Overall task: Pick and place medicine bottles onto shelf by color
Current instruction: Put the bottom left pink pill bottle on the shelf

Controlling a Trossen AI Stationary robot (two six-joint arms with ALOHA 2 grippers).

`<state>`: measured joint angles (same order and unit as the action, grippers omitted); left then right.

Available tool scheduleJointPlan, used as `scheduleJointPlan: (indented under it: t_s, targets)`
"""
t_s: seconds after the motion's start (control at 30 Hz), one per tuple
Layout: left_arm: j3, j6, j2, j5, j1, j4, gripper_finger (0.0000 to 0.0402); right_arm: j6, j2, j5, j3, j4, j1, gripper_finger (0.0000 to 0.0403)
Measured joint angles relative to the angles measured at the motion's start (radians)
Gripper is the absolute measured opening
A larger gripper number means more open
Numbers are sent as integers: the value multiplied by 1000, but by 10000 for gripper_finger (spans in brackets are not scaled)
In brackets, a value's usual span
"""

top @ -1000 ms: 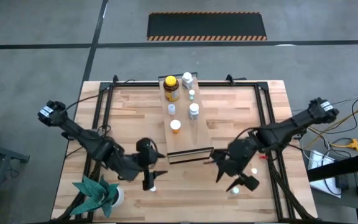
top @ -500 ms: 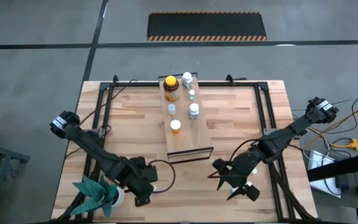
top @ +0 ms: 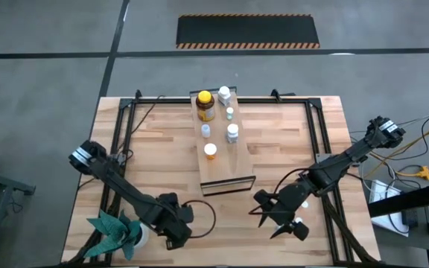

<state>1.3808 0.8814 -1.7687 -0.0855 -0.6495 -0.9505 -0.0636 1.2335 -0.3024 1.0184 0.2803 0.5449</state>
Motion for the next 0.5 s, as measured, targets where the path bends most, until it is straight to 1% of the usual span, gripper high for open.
scheduleJointPlan:
  t_s: [0.17, 0.33, 0.5]
  targets:
    - [2, -1, -46, 10, 0, 35, 263, -9, 0, 0, -6, -10, 0, 215]
    - [3, -1, -52, 15, 0, 41, 263, -10, 0, 16, -7, -10, 0, 215]
    - [2, -14, -50, -32, 0, 83, 263, -14, 0, 19, -7, -10, 0, 215]
